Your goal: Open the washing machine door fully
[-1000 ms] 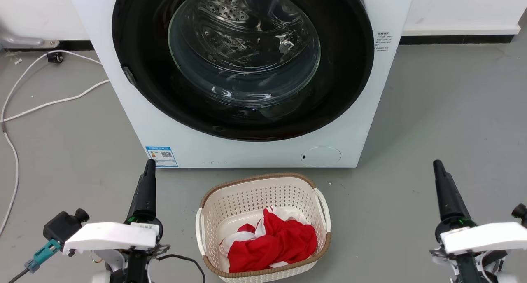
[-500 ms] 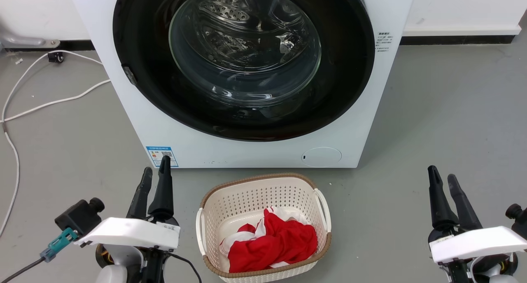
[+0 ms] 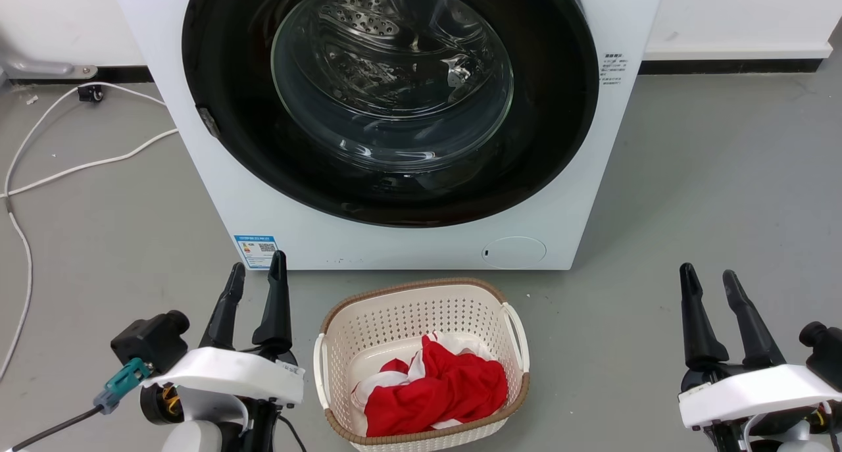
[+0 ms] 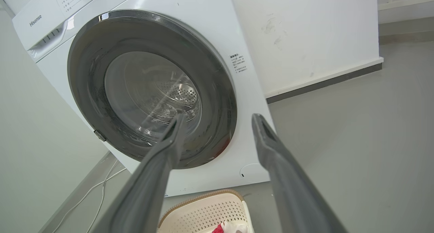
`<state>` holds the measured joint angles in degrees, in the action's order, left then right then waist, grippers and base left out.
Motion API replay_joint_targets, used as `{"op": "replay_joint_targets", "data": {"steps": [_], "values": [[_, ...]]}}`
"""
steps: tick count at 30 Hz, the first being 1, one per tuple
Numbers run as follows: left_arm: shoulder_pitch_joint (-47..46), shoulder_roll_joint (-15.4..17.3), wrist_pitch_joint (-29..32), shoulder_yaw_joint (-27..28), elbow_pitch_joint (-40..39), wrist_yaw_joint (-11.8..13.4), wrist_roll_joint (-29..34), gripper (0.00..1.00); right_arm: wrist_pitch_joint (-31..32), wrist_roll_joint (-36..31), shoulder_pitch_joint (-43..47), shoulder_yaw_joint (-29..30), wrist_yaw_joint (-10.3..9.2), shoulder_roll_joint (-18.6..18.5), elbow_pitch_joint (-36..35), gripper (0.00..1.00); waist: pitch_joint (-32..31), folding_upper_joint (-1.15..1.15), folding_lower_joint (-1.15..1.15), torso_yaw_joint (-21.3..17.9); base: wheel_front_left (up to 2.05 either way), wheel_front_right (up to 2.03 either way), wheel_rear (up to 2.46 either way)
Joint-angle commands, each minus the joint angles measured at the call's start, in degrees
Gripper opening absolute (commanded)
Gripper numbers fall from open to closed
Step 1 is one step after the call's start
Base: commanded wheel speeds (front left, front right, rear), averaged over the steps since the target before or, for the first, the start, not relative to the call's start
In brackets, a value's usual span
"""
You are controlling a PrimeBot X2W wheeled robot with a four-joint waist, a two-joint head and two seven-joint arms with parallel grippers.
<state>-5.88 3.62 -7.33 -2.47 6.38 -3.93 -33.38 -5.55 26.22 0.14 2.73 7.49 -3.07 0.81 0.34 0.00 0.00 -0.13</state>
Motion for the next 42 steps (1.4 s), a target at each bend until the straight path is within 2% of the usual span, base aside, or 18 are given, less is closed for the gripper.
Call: {"op": "replay_joint_targets", "data": {"steps": [1,26,42], "values": [[-1.1,0.6,-0.6,-0.3,-0.5,0.4,1.8,1.00,-0.3,-1.8,0.0,-0.1,0.00,0.0,-1.2,1.00,0.0,0.00,0.00,0.0,0.00,0.00,0.00],[-1.6,2.4,-4.0,-3.5,0.2,3.1,16.2,1.00,-0.5,-17.3,1.6,0.0,0.00,0.1,-3.9,1.00,-0.1,0.00,0.00,0.0,0.00,0.00,0.00],[-1.6,2.9,-5.8,-4.6,0.0,4.8,23.7,1.00,-1.9,-24.2,2.0,-0.5,-0.01,0.2,-4.1,1.00,0.0,0.00,0.00,0.1,0.00,0.00,0.00]]}}
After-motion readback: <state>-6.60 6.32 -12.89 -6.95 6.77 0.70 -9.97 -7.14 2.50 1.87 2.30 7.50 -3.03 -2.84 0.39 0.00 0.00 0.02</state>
